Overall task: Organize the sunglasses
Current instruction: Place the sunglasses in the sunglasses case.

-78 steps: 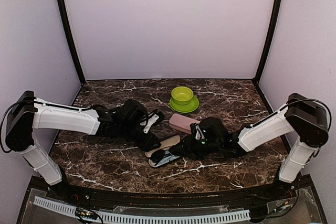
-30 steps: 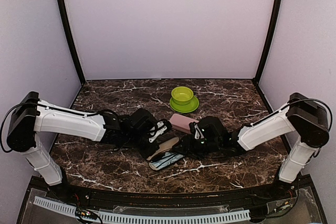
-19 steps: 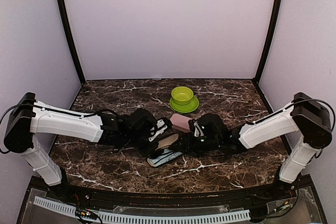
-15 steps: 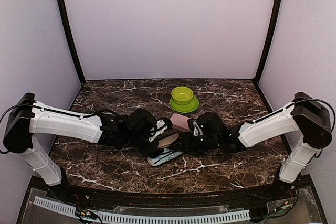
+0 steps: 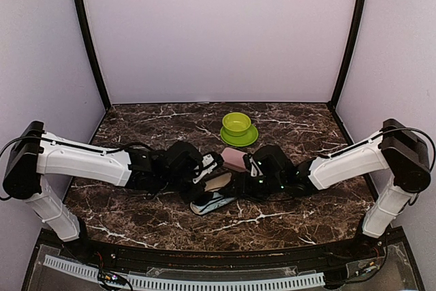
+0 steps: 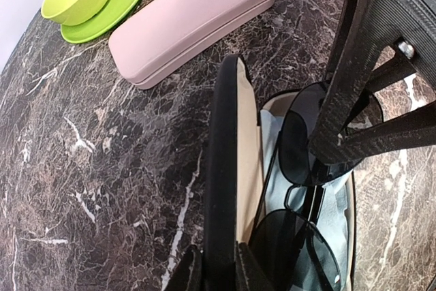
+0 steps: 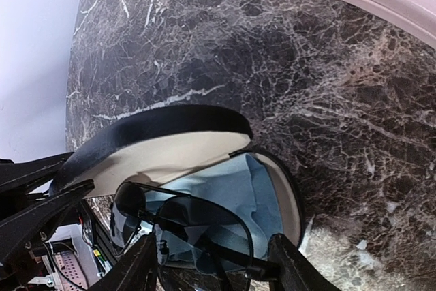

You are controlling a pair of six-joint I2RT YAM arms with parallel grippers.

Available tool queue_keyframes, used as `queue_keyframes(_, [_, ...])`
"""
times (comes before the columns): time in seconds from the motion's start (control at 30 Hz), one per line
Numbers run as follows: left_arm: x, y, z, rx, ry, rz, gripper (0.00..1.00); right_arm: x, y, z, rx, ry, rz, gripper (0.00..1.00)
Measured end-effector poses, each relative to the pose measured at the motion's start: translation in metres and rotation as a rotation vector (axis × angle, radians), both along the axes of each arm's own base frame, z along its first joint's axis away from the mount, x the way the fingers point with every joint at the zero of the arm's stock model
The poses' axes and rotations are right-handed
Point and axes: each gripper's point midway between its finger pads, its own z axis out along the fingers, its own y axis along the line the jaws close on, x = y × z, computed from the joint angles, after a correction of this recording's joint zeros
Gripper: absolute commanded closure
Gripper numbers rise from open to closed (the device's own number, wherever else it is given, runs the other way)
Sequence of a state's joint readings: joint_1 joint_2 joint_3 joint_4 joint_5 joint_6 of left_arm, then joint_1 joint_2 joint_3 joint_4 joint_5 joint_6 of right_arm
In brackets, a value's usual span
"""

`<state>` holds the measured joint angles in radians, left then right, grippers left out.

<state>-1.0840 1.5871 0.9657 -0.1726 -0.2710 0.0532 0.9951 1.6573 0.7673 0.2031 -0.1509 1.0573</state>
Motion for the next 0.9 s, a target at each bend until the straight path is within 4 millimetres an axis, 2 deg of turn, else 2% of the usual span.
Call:
queue_keyframes(0.57, [-0.001, 0.002, -0.007, -0.005, -0.007, -0.005, 0.83, 0.000, -0.014, -0.013, -0.088, -0.011, -0.007, 0.45])
queue_keyframes(0.7, [-0.003, 0.005, -0.014, 0.002, -0.004, -0.006, 0.83, 0.000, -0.014, -0.014, -0.096, -0.020, -0.002, 0.48])
queue_keyframes(0.9, [-0.002, 0.003, -0.013, -0.012, -0.011, -0.007, 0.83, 0.003, -0.011, -0.009, -0.103, -0.046, 0.016, 0.55])
